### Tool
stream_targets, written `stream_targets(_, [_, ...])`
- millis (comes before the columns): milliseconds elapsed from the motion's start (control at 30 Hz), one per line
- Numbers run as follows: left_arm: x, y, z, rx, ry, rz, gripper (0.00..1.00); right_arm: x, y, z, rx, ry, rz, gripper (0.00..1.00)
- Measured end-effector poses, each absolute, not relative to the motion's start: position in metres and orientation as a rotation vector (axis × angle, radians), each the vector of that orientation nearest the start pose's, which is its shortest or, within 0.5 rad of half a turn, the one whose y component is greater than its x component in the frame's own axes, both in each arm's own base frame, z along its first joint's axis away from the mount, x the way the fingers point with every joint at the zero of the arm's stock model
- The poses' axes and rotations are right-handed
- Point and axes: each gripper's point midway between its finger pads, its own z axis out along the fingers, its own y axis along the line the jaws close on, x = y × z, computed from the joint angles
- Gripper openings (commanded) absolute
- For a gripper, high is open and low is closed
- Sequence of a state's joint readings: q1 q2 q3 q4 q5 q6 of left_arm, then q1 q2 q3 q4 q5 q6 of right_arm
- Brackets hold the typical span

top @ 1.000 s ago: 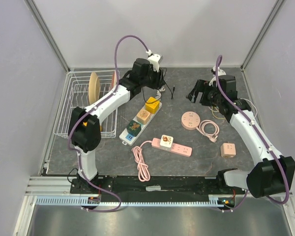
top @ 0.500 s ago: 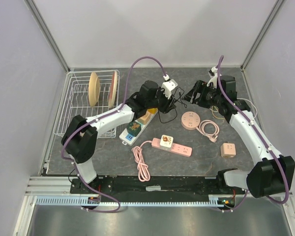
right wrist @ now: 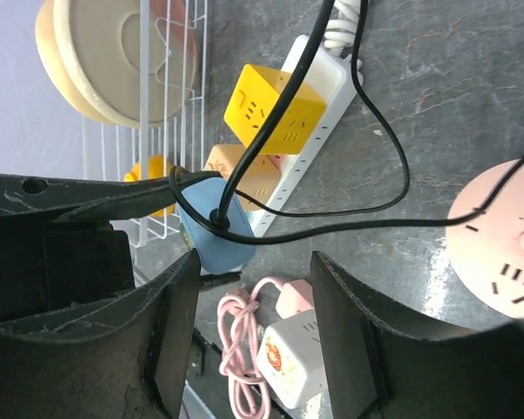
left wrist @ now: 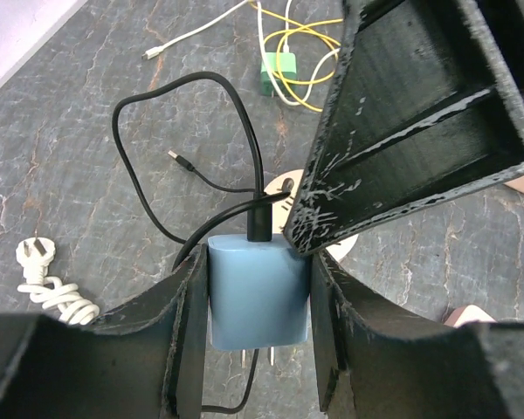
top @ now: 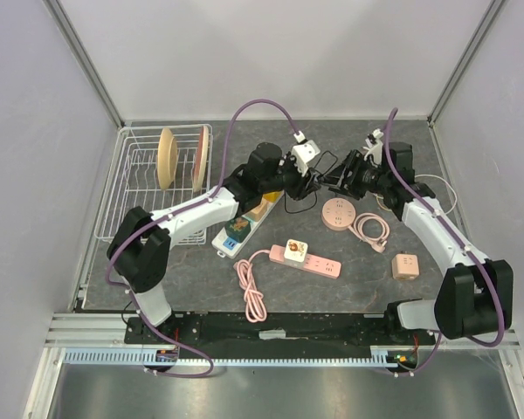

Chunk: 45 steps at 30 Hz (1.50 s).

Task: Insert the plug
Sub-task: Adjust the plug.

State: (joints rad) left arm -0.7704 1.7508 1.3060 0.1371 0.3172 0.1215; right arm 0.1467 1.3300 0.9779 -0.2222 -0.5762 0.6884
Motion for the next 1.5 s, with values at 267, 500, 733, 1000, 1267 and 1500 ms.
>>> stream_targets(267, [0.34,-0.414,0.212,1.047,1.612,-0.763,0.02,0.347,0.18,0.203,0.252,2.202,1.186,0.56])
stream_targets(500, [0.339,-0.415,0.212,1.054,1.609,-0.773,0.02,0.347,0.187,0.202,0.224,2.199,1.254,0.53])
stream_targets(733, [0.337,-0.416,0.21,1.062,1.61,-0.782,0.05,0.346,0.191,0.199,0.196,2.207,1.312,0.47])
stream_targets(1000, [0.331,-0.417,0.206,1.095,1.611,-0.825,0.09,0.34,0.195,0.196,0.155,2.224,1.374,0.29])
stream_targets(1267, [0.328,-0.416,0.202,1.104,1.614,-0.838,0.63,0.337,0.196,0.193,0.129,2.235,1.379,0.0])
stream_targets(1500, [0.327,-0.411,0.213,1.081,1.583,-0.848,0.77,0.331,0.196,0.185,0.094,2.269,1.357,0.0])
